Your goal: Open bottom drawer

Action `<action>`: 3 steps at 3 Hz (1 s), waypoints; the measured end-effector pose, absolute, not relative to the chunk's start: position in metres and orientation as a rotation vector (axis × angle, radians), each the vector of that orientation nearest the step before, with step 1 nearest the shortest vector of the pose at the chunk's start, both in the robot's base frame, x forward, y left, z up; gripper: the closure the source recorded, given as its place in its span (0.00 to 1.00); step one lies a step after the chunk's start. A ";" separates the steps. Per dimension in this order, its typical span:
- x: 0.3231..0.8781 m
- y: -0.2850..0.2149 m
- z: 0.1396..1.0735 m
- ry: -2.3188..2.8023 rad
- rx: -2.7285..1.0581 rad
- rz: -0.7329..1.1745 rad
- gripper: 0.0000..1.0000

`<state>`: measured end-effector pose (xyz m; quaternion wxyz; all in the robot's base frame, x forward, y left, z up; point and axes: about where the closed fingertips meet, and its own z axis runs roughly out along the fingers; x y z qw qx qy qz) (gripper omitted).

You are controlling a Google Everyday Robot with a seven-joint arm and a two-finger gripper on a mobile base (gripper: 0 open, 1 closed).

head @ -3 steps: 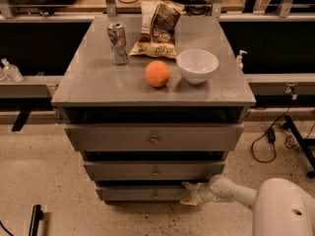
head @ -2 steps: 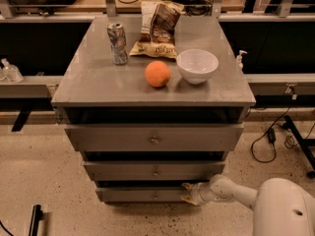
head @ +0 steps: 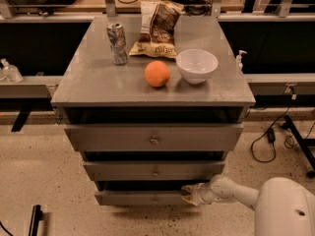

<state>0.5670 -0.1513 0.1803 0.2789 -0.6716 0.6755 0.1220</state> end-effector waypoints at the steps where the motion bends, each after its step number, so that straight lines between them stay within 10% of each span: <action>1: 0.567 -0.151 0.183 1.812 -1.802 0.327 0.85; 3: 0.566 -0.150 0.182 1.812 -1.803 0.331 0.38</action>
Offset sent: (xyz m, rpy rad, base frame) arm 0.0000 0.0000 0.0029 0.0000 0.0000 0.0000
